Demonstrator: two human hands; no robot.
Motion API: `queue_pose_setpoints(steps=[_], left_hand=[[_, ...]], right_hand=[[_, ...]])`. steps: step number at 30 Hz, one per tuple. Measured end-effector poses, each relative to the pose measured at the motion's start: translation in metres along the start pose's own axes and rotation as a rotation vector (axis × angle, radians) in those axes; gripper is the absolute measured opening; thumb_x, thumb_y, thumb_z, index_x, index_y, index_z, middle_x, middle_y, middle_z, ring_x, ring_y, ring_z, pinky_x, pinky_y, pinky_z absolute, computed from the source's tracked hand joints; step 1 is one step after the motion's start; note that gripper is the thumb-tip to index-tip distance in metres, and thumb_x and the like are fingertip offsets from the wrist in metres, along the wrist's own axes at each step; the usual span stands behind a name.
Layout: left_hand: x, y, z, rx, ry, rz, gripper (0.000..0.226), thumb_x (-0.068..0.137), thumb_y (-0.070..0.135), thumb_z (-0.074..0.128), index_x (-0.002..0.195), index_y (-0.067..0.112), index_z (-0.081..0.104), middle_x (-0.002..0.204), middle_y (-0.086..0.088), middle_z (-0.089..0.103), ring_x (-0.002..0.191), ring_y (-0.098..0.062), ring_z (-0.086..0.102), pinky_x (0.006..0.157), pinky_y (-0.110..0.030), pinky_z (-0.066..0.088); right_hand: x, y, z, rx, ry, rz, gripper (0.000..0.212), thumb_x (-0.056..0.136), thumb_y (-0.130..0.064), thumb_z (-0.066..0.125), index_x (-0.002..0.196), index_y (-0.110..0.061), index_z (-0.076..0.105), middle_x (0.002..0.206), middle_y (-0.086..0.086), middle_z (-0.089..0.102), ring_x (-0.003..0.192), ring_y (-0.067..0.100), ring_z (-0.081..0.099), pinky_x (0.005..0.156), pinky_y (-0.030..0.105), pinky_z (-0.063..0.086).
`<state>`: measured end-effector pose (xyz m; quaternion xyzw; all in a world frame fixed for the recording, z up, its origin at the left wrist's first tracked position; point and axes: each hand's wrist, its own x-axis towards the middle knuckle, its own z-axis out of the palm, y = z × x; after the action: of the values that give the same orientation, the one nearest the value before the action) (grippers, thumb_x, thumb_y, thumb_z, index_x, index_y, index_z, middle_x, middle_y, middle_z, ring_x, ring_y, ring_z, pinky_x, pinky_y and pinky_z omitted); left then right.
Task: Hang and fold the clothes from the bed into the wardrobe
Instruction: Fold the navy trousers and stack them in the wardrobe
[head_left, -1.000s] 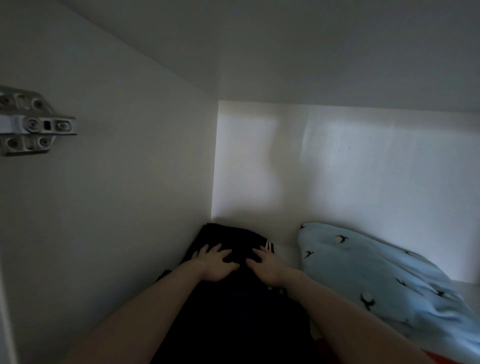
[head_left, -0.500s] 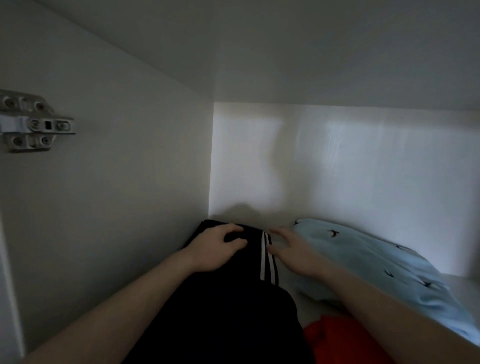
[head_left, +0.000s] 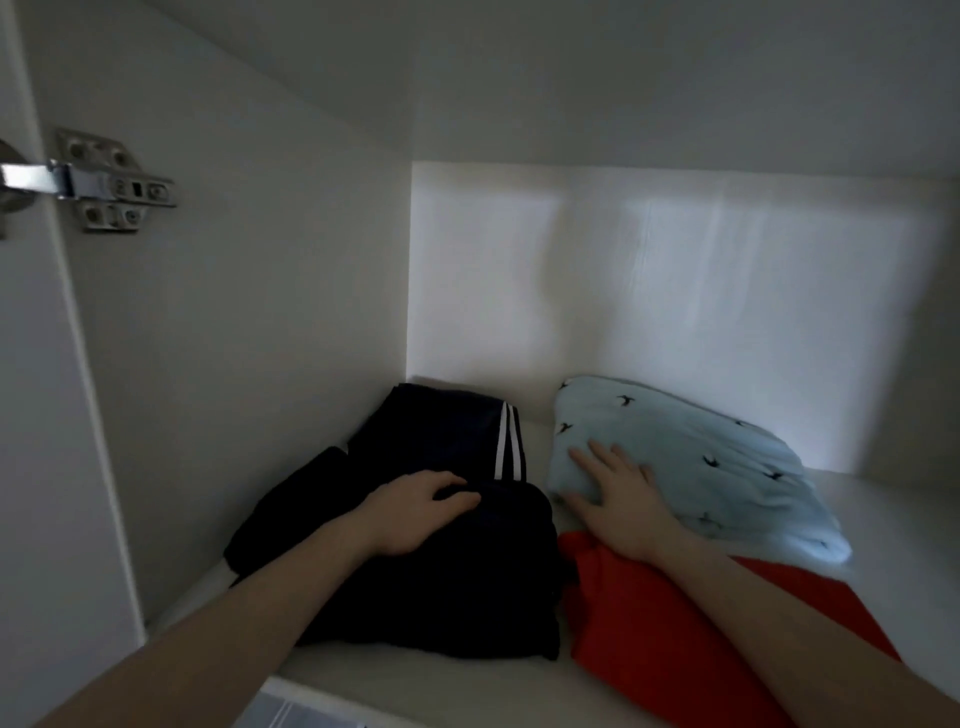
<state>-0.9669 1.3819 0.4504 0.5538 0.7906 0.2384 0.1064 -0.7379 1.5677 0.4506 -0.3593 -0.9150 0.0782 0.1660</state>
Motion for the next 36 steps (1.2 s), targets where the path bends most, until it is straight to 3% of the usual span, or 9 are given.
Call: queue_pose_setpoints(steps=[5,9,12,15,18,21,26,33,36], left_hand=[[-0.045,0.014,-0.018,-0.052,0.326,0.187,0.037,0.099,0.046,0.058,0.128,0.026,0.068,0.128,0.009,0.066,0.118,-0.009,0.060,0.105,-0.028,0.045],[-0.104,0.028,-0.011,-0.161,0.360,0.323,0.031,0.101,0.041,0.058,0.126,0.027,0.069,0.124,0.015,0.064,0.115,-0.005,0.058,0.104,-0.026,0.045],[-0.157,0.025,0.008,-0.162,0.328,0.354,0.046,0.097,0.055,0.051,0.130,0.027,0.067,0.135,0.015,0.060,0.124,-0.005,0.052,0.110,-0.028,0.041],[-0.201,0.017,0.026,-0.195,0.336,0.343,0.049,0.095,0.054,0.051,0.133,0.028,0.066,0.145,0.014,0.052,0.136,-0.006,0.043,0.117,-0.028,0.033],[-0.253,0.011,0.043,-0.317,0.328,0.328,0.034,0.097,0.041,0.061,0.130,0.031,0.065,0.141,0.018,0.051,0.136,-0.004,0.042,0.117,-0.028,0.031],[-0.302,0.009,0.058,-0.379,0.314,0.306,0.036,0.097,0.031,0.068,0.132,0.030,0.064,0.141,0.022,0.050,0.134,0.002,0.044,0.117,-0.026,0.034],[-0.380,0.004,0.065,-0.368,0.296,0.304,0.040,0.096,0.028,0.069,0.135,0.035,0.060,0.142,0.029,0.045,0.138,0.004,0.040,0.116,-0.023,0.031],[-0.488,-0.007,0.048,-0.282,0.420,0.240,0.044,0.089,0.022,0.075,0.128,0.037,0.062,0.143,0.023,0.047,0.134,-0.004,0.047,0.112,-0.027,0.036],[-0.532,-0.010,0.038,-0.231,0.561,0.155,0.053,0.085,0.018,0.079,0.133,0.031,0.060,0.148,0.015,0.043,0.137,-0.009,0.044,0.113,-0.031,0.035]], right_hand=[[-0.060,-0.032,-0.028,0.246,0.184,-0.030,0.049,0.098,-0.042,0.061,0.145,-0.030,0.054,0.159,-0.001,0.042,0.146,0.020,0.040,0.123,0.049,0.027],[-0.134,-0.062,-0.021,0.280,0.175,-0.029,0.040,0.095,-0.040,0.062,0.134,-0.035,0.063,0.152,-0.008,0.050,0.142,0.011,0.043,0.121,0.049,0.031],[-0.199,-0.089,-0.012,0.368,0.175,0.044,0.040,0.094,-0.038,0.065,0.133,-0.036,0.063,0.151,-0.015,0.046,0.141,0.006,0.042,0.121,0.047,0.032],[-0.253,-0.115,-0.005,0.433,0.197,0.079,0.039,0.096,-0.032,0.067,0.134,-0.034,0.062,0.150,-0.019,0.042,0.137,0.000,0.043,0.117,0.030,0.037],[-0.311,-0.144,0.000,0.448,0.165,0.131,0.040,0.096,-0.027,0.069,0.135,-0.035,0.061,0.149,-0.023,0.039,0.120,-0.030,0.035,0.101,-0.002,0.029],[-0.362,-0.166,0.005,0.458,0.150,0.117,0.043,0.096,-0.028,0.068,0.136,-0.040,0.058,0.150,-0.028,0.036,0.126,-0.035,0.021,0.110,0.003,0.023],[-0.434,-0.191,0.004,0.466,0.143,0.149,0.047,0.098,-0.034,0.065,0.142,-0.044,0.051,0.157,-0.028,0.033,0.148,-0.008,0.024,0.123,0.026,0.023],[-0.515,-0.223,-0.002,0.448,0.078,0.099,0.050,0.098,-0.036,0.064,0.142,-0.051,0.046,0.156,-0.033,0.030,0.145,-0.008,0.029,0.122,0.026,0.026],[-0.550,-0.231,-0.007,0.445,0.050,0.069,0.049,0.098,-0.038,0.064,0.140,-0.053,0.044,0.156,-0.034,0.029,0.145,-0.009,0.028,0.122,0.026,0.024]])
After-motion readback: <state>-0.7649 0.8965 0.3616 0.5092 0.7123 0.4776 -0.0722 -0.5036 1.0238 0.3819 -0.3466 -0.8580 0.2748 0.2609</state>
